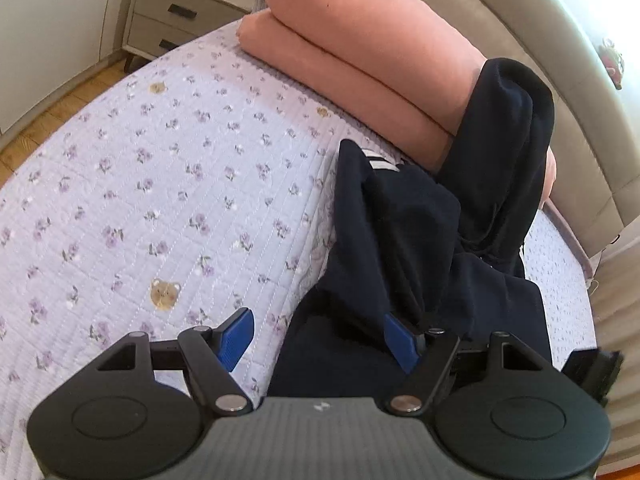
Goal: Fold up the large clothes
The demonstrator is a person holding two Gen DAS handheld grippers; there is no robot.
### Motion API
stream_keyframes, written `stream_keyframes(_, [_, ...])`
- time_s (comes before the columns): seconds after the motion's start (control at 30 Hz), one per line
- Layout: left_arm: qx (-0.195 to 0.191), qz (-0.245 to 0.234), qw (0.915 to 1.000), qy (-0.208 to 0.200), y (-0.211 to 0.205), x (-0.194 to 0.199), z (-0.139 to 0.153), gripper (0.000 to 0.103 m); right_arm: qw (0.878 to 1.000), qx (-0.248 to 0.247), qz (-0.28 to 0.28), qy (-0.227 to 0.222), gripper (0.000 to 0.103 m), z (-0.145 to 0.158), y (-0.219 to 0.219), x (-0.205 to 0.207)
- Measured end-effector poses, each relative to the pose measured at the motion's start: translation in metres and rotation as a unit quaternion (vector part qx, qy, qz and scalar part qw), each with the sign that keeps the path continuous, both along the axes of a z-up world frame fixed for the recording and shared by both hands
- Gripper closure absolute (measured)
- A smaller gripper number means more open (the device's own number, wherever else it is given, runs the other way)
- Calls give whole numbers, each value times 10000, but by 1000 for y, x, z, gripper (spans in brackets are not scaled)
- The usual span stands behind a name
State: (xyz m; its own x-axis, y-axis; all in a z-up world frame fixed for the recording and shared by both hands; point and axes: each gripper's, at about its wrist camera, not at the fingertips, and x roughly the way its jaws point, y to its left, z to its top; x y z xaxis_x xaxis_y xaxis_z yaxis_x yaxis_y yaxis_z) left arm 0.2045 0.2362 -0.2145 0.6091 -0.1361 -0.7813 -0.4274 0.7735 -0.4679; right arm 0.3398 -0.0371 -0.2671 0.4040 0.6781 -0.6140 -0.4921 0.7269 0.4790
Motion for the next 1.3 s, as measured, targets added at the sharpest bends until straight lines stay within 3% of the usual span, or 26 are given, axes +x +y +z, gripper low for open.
stream_keyframes(0.13, [-113,47,9999,-21,-2,0,-2,29,9884,-835,456,-1187,10,24,37,-13])
stream_keyframes(0.3, [-77,140,9999,-44,3,-3,1,29,9661,-1778,975,-1597,12,21,97,5])
stream_keyframes(0.33, [-76,160,9998,-41,5,-4,2,29,9609,-1989,1109,-1577,16,15,107,8])
stream_keyframes(0.4, [-58,191,9998,-20,10,-7,2,28,9541,-2280,1033,-1645,91,10,122,12])
stream_keyframes(0.43, [-47,209,9998,-10,12,-8,2,28,9559,-2214,886,-1716,96,14,122,14])
stream_keyframes(0.5, [-30,247,9997,-62,17,-12,3,28,9694,-1065,939,-2002,96,32,104,7])
stream_keyframes(0.57, [-36,358,9990,-278,22,-19,6,28,9532,-516,1320,-2669,96,55,90,-15])
stream_keyframes(0.6, [-37,448,9981,-414,25,-22,8,28,9477,-550,1498,-2763,96,60,92,-21])
stream_keyframes(0.63, [-26,518,9973,-512,28,-24,10,26,9480,-663,1720,-2595,95,61,94,-22])
stream_keyframes(0.7, [2,555,9968,-573,32,-22,13,22,9488,-1232,2350,-1716,51,49,103,-16])
stream_keyframes(0.73, [17,534,9970,-562,33,-20,13,22,9456,-1469,2490,-1494,22,43,101,-16])
stream_keyframes(0.83, [176,266,9983,-484,27,-4,9,22,9504,-1504,2268,-1507,17,46,68,-17])
stream_keyframes(0.9, [379,26,9983,-445,19,8,5,23,9675,-1383,1692,-1272,14,48,33,5])
stream_keyframes(0.97, [529,-246,9973,-439,11,26,-3,23,9760,-1596,955,-1132,13,49,-17,16])
stream_keyframes(1.07, [581,-528,9963,-337,5,53,-16,23,9747,-2022,-104,-947,12,39,-74,51])
stream_keyframes(1.17, [353,-332,9984,-287,11,71,-27,22,9631,-2356,-1133,-644,12,31,-134,79])
stream_keyframes(1.3, [395,-223,9989,-128,16,95,-39,26,9556,-2367,-1719,-343,9,21,-180,96])
